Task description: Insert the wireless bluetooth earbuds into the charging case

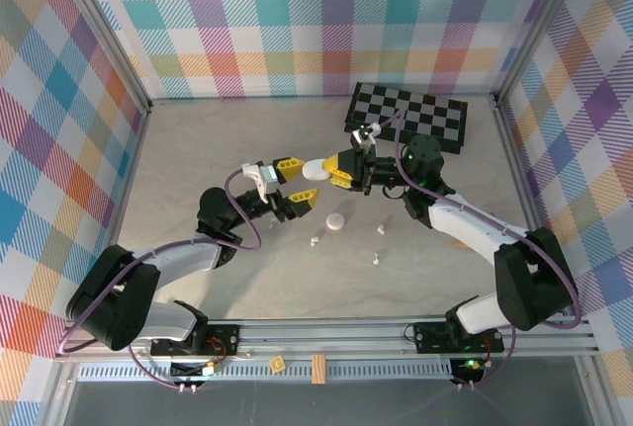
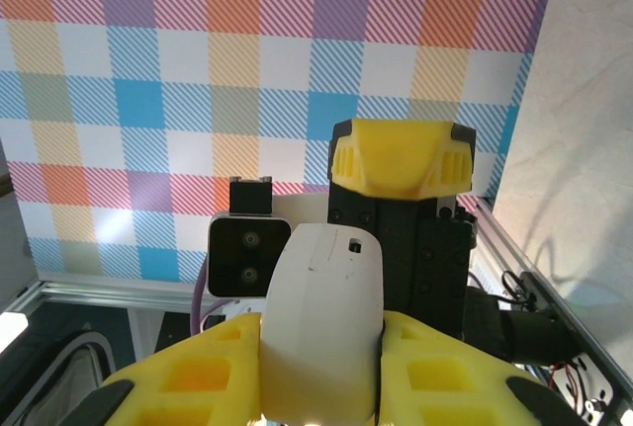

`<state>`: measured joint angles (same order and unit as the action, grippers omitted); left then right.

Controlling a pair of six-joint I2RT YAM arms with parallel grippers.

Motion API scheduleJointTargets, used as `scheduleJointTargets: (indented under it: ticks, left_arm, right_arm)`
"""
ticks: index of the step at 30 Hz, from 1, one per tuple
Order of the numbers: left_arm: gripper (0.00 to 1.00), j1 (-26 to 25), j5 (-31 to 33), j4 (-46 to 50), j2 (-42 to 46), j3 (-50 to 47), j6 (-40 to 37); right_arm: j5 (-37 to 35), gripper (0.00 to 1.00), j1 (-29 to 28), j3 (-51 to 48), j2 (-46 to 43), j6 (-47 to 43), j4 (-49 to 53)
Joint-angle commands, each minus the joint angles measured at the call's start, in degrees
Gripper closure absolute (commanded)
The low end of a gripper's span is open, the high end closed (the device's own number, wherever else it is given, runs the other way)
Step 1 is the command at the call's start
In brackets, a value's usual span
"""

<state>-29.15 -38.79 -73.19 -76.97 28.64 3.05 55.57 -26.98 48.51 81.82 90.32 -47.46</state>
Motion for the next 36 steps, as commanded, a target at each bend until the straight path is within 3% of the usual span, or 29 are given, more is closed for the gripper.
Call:
scheduleJointTargets:
  ticks: [1,16,22,25,29,36]
  left_arm:
    - [0.36,0.14,-3.03,-4.07,-1.03,2.49,1.08]
    - [0.51,-0.12,-4.83,-4.11,-1.89,4.25,2.31]
    - [0.64,-0.12,-5.33,-4.07,-1.94,4.08,2.31]
    - [0.67,-0.12,-5.46,-4.06,-1.95,4.03,2.23]
    - [0.67,-0.11,-5.42,-3.91,-1.66,3.94,2.39]
    - [0.67,0.66,-6.06,-2.99,-0.12,2.15,2.18]
  right_arm:
    - [-0.03,0.76,-0.52,-0.17,1.01,3.76,-7.21]
    - [-0.91,0.79,-1.91,0.18,2.02,3.84,-7.14]
    - [-1.14,0.79,-2.11,0.37,2.82,4.53,-7.91]
    - [-1.3,0.77,-2.11,0.62,2.77,4.35,-7.43]
    - [-1.53,0.52,-2.02,1.84,0.55,-3.49,1.04]
    - [-8.02,0.25,-1.66,10.41,-6.13,-34.57,41.49]
